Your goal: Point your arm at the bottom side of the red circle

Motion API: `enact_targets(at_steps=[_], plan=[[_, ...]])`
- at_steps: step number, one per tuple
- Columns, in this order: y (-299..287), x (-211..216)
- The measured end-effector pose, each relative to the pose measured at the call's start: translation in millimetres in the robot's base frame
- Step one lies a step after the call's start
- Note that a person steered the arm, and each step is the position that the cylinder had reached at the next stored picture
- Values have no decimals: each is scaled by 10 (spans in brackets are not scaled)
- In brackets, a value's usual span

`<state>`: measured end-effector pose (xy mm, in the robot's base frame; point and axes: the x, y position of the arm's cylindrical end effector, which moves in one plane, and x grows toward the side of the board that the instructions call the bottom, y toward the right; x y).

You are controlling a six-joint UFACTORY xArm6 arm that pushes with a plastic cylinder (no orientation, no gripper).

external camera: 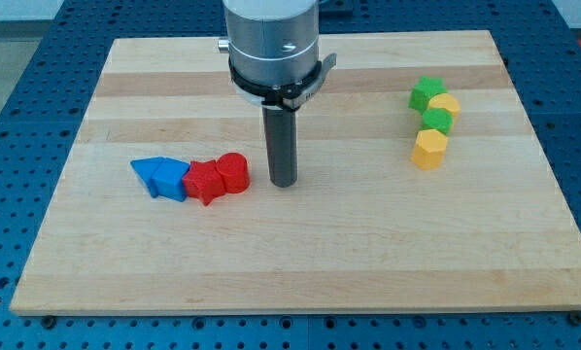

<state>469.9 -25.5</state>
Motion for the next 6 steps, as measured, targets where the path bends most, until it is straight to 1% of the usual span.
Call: enact_targets(at_steps=[1,2,3,4,5,6], plan=[[98,-2],[425,136],[396,453],[145,590],[-344,607],[-496,584]])
